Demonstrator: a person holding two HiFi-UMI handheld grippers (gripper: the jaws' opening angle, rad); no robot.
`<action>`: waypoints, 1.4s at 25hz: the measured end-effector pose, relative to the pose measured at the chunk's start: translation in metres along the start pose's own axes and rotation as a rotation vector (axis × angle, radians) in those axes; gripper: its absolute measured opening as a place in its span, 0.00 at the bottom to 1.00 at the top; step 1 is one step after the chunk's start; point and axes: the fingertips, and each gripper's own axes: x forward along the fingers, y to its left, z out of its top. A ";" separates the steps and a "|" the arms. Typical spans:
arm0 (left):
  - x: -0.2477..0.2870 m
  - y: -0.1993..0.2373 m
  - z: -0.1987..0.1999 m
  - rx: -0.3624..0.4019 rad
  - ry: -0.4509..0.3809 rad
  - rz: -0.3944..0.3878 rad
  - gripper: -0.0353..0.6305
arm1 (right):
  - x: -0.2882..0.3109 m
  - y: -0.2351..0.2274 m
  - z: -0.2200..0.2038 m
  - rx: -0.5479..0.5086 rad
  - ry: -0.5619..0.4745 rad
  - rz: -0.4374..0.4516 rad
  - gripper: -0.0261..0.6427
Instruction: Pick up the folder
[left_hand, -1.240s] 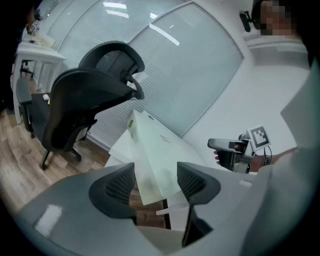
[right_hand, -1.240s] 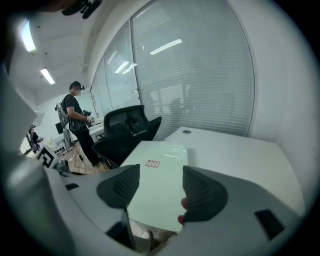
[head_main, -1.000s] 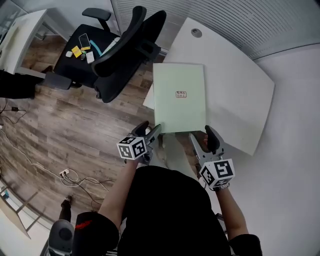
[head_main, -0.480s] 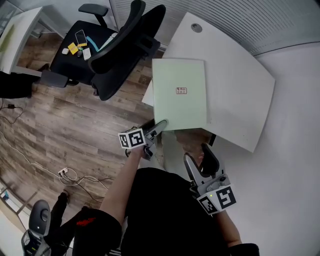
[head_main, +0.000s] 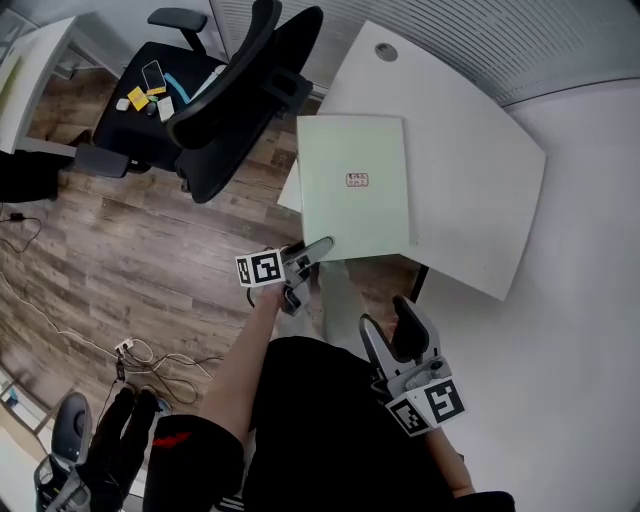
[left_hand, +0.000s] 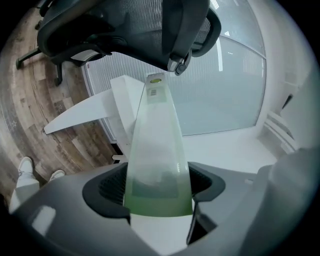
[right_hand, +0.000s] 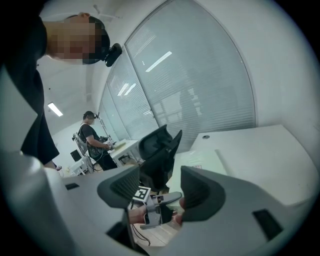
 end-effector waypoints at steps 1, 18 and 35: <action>0.001 0.000 0.000 -0.012 0.002 -0.006 0.55 | 0.000 -0.001 -0.001 0.007 0.000 -0.002 0.41; -0.005 -0.015 -0.007 -0.083 0.043 -0.044 0.48 | 0.006 0.000 0.002 0.020 -0.009 0.007 0.41; -0.019 -0.087 -0.036 0.050 0.115 -0.085 0.47 | -0.007 0.003 0.021 0.016 -0.078 -0.016 0.41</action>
